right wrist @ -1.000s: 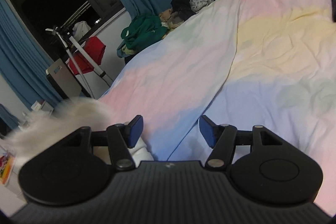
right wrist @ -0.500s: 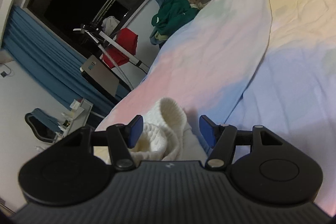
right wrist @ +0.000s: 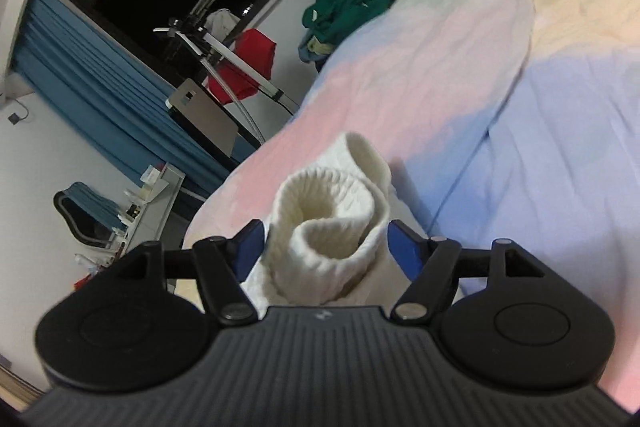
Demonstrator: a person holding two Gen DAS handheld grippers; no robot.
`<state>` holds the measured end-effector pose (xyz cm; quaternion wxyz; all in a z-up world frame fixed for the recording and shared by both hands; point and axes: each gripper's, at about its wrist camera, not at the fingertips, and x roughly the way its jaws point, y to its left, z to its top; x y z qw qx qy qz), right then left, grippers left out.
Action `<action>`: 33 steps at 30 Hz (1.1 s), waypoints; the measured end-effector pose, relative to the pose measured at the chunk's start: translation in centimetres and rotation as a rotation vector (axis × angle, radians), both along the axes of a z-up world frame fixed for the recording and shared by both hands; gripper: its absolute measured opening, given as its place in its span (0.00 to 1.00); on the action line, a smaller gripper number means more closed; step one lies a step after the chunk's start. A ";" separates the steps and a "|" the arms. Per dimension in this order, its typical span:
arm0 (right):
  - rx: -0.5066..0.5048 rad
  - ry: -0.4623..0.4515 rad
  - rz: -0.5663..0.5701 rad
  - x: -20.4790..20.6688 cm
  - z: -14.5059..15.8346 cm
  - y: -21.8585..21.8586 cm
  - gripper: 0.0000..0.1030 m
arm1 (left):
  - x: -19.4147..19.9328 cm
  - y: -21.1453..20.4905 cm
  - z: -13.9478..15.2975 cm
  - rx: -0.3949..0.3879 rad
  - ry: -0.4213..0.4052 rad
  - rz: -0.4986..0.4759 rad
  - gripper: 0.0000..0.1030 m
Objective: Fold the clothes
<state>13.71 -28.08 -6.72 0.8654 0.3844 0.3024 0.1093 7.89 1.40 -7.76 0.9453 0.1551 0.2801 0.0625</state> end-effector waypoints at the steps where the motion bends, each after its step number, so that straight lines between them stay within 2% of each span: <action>1: 0.015 0.019 0.008 -0.1 -0.2 0.1 0.70 | 0.6 0.0 0.1 0.002 -0.003 0.001 0.80; 7: 0.077 0.083 0.066 -0.7 -0.9 1.0 0.70 | -0.7 -3.1 -0.5 0.036 -0.031 0.008 0.80; 10: 0.067 0.106 0.121 -0.3 -1.2 2.1 0.71 | -1.0 -3.5 -0.7 0.032 -0.030 0.014 0.80; 13: 0.044 0.114 0.115 0.3 -1.8 2.8 0.71 | -1.3 -3.8 -0.9 0.030 -0.024 0.020 0.80; 19: 0.028 0.064 0.083 1.0 -2.4 3.0 0.70 | -1.7 -4.1 -1.0 0.041 -0.010 0.018 0.80; 25: -0.064 -0.009 0.083 0.7 -1.4 3.7 0.49 | -1.4 -3.4 -0.9 0.019 0.003 0.011 0.80; 27: -0.075 -0.024 0.081 0.7 -1.2 3.7 0.44 | -1.5 -3.6 -1.1 0.045 -0.003 0.000 0.79; 28: -0.068 -0.032 0.080 0.7 -1.2 3.6 0.42 | -1.5 -3.7 -1.2 0.059 -0.005 -0.005 0.79; 33: -0.002 -0.113 0.082 0.5 0.1 2.7 0.37 | -2.3 -3.1 -0.7 0.021 -0.058 -0.058 0.80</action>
